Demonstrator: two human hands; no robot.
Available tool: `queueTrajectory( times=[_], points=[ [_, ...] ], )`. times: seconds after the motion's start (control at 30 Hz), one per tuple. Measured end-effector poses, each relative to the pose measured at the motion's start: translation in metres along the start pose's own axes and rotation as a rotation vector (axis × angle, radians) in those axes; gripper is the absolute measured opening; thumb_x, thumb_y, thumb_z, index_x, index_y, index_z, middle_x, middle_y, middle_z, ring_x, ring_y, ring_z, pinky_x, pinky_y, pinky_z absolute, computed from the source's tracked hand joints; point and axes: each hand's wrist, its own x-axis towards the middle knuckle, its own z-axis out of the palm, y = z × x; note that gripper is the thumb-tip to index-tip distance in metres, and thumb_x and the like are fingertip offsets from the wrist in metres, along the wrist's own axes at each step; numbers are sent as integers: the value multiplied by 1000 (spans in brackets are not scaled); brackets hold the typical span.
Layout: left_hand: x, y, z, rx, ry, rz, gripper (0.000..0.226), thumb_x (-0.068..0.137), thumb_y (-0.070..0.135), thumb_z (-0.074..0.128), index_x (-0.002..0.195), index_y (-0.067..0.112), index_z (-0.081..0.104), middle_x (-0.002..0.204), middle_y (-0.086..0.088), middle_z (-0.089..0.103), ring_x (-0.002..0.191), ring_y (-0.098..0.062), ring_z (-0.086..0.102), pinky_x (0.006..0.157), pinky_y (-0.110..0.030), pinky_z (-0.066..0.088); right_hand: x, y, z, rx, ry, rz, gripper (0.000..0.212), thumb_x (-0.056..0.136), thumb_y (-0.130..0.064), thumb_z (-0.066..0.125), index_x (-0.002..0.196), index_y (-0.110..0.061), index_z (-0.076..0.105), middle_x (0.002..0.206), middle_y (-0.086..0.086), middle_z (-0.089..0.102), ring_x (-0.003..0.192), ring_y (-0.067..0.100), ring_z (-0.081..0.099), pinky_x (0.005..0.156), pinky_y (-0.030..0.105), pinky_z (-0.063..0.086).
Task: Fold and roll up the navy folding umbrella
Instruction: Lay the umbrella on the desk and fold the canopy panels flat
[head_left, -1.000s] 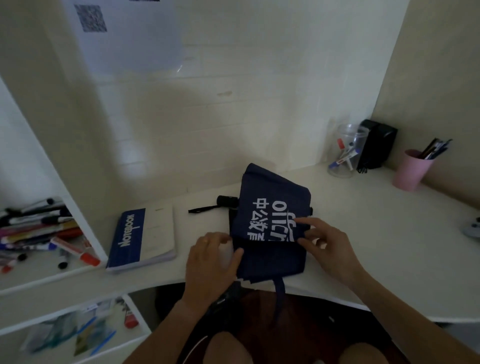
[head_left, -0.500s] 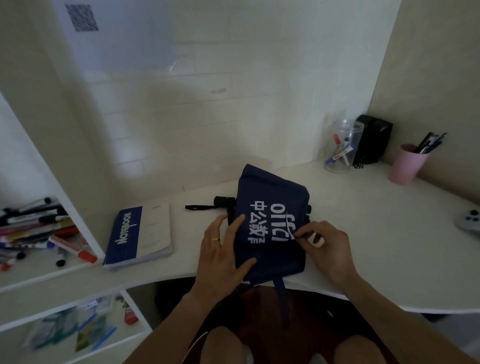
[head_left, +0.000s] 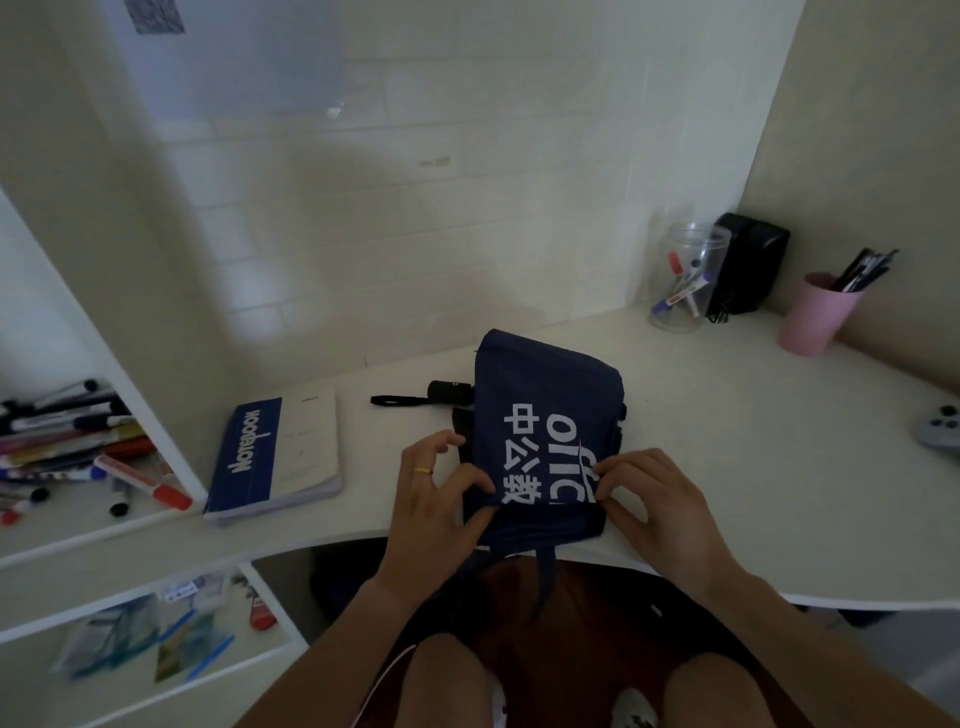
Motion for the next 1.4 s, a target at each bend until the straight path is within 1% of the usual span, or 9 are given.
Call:
queueTrajectory(
  times=[0.23, 0.4, 0.53, 0.7, 0.8, 0.93, 1.07, 1.23, 1.4],
  points=[
    [4, -2, 2, 67, -77, 215, 6, 89, 19, 67, 88, 18, 61, 139, 2, 63, 132, -17, 53, 109, -38, 45, 10, -4, -1, -92, -7, 71, 50, 73, -20, 86, 119, -14, 68, 131, 0, 63, 119, 19, 58, 98, 34, 51],
    [4, -1, 5, 75, -76, 217, 6, 93, 22, 61, 87, 19, 60, 129, 3, 69, 123, -14, 58, 106, -32, 46, 37, -15, -10, -70, -245, 39, 75, 76, -46, 67, 145, -23, 49, 157, -4, 39, 148, 17, 29, 118, 38, 27],
    [4, -1, 5, 69, -71, 230, 6, 92, 22, 61, 86, 18, 60, 123, 3, 71, 115, -15, 61, 102, -31, 48, 105, 5, -13, 17, -99, 288, 46, 93, -36, 62, 137, -21, 57, 143, 3, 57, 130, 22, 49, 106, 36, 39],
    [5, -1, 6, 61, -47, 247, 4, 90, 20, 63, 88, 19, 60, 111, 5, 74, 106, -15, 63, 94, -33, 52, 179, 40, 5, -104, -549, 407, 72, 88, -40, 70, 150, -16, 41, 142, 11, 57, 128, 32, 54, 107, 41, 43],
    [4, -2, 7, 71, -32, 295, 8, 89, 17, 66, 89, 20, 59, 106, 6, 74, 101, -14, 63, 92, -31, 50, 188, 44, 17, -130, -639, 346, 53, 84, -30, 76, 133, -14, 62, 117, 8, 71, 111, 28, 64, 94, 34, 48],
    [8, -5, 13, 93, 6, 320, 8, 87, 13, 72, 85, 17, 66, 103, 5, 75, 96, -14, 64, 91, -30, 51, 206, 39, 5, -36, -317, 284, 18, 78, -26, 82, 90, -14, 75, 88, 1, 69, 86, 20, 64, 78, 30, 47],
    [10, -8, 17, 99, 30, 302, 5, 88, 13, 69, 84, 16, 69, 93, 3, 74, 91, -14, 62, 87, -29, 50, 213, 21, -17, 183, -75, 207, 24, 72, -14, 86, 81, -21, 65, 113, 5, 62, 104, 15, 56, 92, 31, 43],
    [7, -6, 16, 120, 50, 299, 8, 89, 11, 70, 88, 18, 66, 88, 3, 70, 85, -15, 60, 84, -29, 49, 180, 18, -23, 139, -382, 202, 37, 74, -21, 84, 97, -29, 57, 122, 2, 63, 109, 23, 59, 97, 46, 50],
    [5, -1, 16, 149, 97, 345, 18, 89, 4, 72, 103, 14, 68, 97, -2, 70, 89, -18, 63, 84, -31, 51, 130, 0, -28, -89, 221, 385, 48, 78, -30, 80, 120, -22, 58, 120, 2, 59, 107, 22, 56, 90, 32, 46]
  ],
)
